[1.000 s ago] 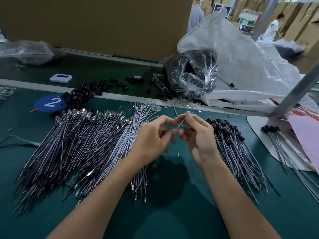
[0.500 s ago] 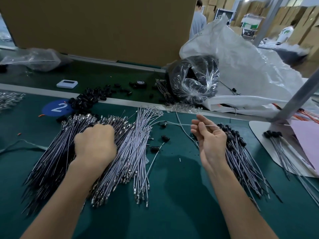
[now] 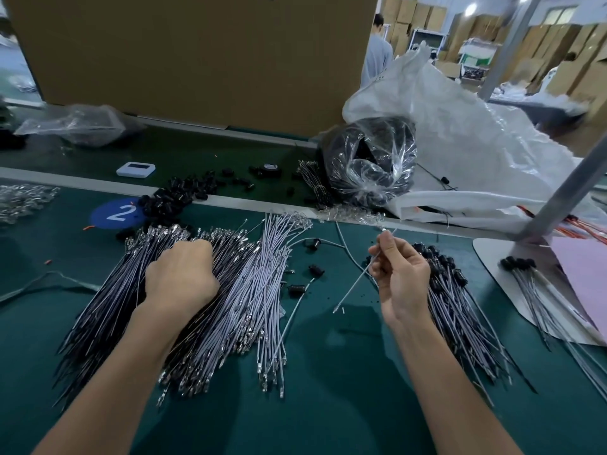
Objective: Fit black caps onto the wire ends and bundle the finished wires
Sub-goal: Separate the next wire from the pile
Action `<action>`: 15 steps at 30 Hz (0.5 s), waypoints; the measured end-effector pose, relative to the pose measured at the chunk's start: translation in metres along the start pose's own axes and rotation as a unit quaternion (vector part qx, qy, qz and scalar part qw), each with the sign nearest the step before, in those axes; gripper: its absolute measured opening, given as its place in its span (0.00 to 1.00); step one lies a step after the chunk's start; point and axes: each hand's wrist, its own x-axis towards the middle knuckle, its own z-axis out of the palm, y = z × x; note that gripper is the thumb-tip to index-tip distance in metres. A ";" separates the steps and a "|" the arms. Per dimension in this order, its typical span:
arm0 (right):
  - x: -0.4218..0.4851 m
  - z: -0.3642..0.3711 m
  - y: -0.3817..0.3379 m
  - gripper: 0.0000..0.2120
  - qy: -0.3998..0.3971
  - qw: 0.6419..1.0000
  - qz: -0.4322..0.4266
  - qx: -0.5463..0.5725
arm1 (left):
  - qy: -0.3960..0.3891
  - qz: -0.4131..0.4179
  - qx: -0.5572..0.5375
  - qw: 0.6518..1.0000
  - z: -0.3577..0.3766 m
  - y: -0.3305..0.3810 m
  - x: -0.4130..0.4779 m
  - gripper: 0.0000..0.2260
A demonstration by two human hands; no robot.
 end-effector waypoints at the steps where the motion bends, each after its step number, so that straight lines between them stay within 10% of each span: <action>1: 0.000 0.001 0.001 0.05 -0.006 1.000 -0.001 -0.008 | -0.002 0.002 -0.013 1.000 0.001 -0.001 0.001 0.08; 15: 0.003 0.001 0.004 0.07 -0.002 0.996 -0.039 -0.077 | 0.113 0.075 -0.010 0.991 -0.026 0.024 -0.013 0.06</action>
